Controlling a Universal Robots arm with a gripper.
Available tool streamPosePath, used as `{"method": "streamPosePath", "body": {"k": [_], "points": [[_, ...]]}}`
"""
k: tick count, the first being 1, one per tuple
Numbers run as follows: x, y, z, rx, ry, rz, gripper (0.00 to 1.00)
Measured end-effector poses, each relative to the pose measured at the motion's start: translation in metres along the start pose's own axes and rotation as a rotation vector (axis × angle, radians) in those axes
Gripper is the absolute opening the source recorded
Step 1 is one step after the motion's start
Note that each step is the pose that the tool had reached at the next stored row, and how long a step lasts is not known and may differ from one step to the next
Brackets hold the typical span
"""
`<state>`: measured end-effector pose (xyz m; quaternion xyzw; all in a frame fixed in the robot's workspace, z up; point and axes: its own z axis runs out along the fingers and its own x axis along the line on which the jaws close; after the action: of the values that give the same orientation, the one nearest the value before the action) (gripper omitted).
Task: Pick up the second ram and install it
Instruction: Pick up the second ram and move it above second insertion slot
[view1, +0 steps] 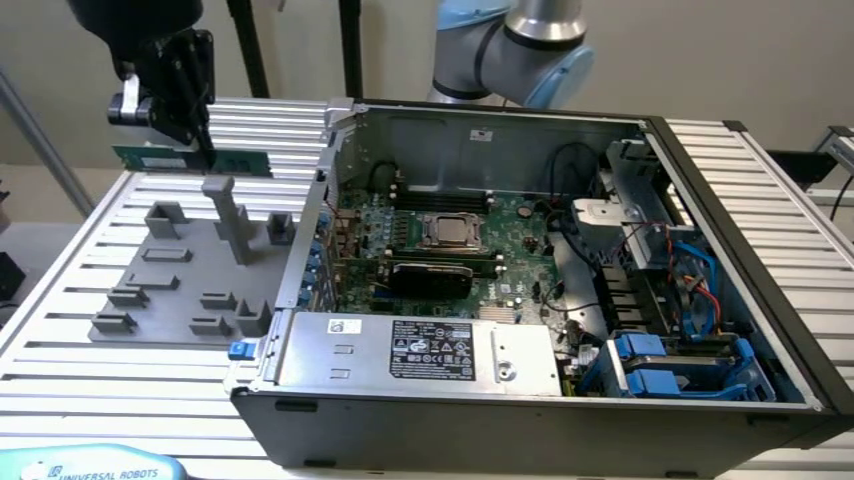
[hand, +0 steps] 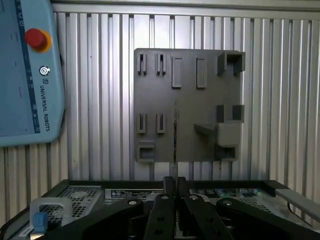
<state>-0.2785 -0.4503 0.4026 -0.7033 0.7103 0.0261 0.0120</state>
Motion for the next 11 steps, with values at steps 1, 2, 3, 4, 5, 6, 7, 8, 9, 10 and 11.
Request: {"method": "streamPosePath", "body": {"k": [1,2,3,4,5,6,7,8,9,10,11], "points": [[0.0,-0.0038,-0.0008,0.0004,0.0001,0.0,0.14],[0.0,-0.0076,-0.0015,0.0008,0.0001,0.0,0.14],[0.0,-0.0114,-0.0021,0.0011,0.0001,0.0,0.14],[0.0,-0.0151,-0.0026,0.0015,0.0001,0.0,0.14],[0.0,-0.019,-0.0031,0.0018,0.0,0.0,0.14],[0.0,-0.023,-0.0035,0.002,0.0001,0.0,0.14],[-0.001,-0.0273,-0.0039,0.0023,0.0001,0.0,0.14],[-0.001,-0.0313,-0.0041,0.0025,0.0001,0.0,0.14],[-0.001,-0.0354,-0.0044,0.0028,0.0001,0.0,0.14],[-0.001,-0.0395,-0.0046,0.0031,0.0,0.0,0.14],[-0.001,-0.0436,-0.0048,0.0033,0.0001,0.0,0.14]]}}
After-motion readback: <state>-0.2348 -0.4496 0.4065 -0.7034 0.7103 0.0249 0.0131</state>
